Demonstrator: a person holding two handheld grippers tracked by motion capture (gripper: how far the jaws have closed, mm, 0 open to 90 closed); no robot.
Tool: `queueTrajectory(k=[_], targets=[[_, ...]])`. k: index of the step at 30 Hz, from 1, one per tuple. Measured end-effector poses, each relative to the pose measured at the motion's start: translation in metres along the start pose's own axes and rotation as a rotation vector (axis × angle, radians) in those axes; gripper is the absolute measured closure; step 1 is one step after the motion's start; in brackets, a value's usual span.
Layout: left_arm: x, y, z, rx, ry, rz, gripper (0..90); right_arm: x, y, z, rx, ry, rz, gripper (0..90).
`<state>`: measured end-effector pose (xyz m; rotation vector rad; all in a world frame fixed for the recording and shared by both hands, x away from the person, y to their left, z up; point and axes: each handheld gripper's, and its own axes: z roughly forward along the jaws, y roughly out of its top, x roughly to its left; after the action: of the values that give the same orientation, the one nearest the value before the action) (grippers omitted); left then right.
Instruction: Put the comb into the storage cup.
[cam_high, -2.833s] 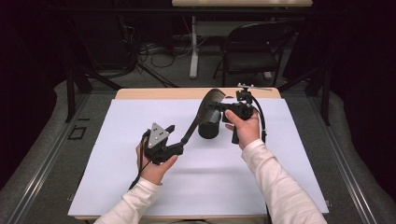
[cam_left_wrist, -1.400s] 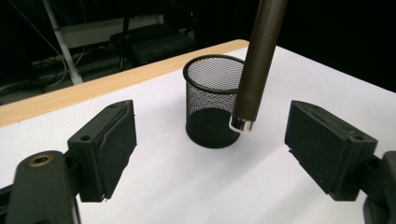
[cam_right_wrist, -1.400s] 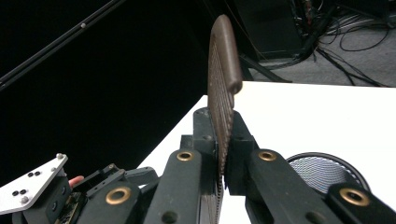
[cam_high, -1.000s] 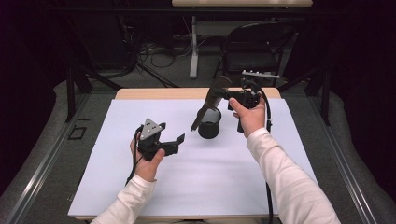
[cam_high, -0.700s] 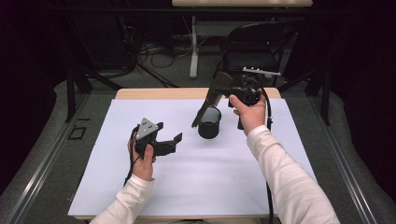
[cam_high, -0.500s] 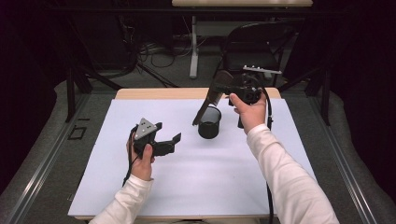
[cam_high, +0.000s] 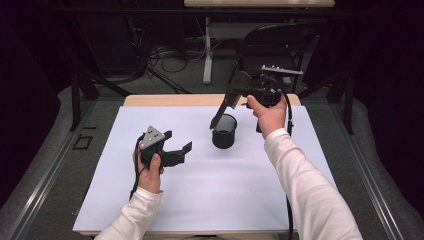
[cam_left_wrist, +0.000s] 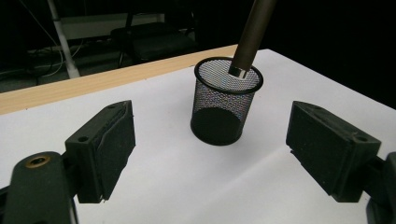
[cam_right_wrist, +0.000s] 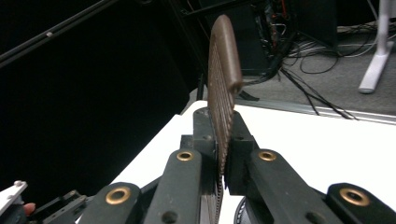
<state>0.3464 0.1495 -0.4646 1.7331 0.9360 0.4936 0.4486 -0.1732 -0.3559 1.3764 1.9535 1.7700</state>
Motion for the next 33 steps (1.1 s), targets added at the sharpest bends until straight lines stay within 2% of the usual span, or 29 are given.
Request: queueTrajectory(k=[12, 21, 33], targets=[[0.002, 0.001, -0.002, -0.004, 0.004, 0.0, 15.7, -0.013, 0.004, 0.001, -0.019, -0.072, 0.009, 86.3], [0.003, 0.001, -0.003, -0.002, 0.006, -0.003, 15.7, -0.022, 0.003, 0.004, -0.021, -0.11, 0.015, 86.3], [0.005, 0.0, -0.003, -0.001, 0.007, -0.01, 15.7, -0.022, -0.004, 0.018, -0.005, -0.135, -0.012, 86.3]])
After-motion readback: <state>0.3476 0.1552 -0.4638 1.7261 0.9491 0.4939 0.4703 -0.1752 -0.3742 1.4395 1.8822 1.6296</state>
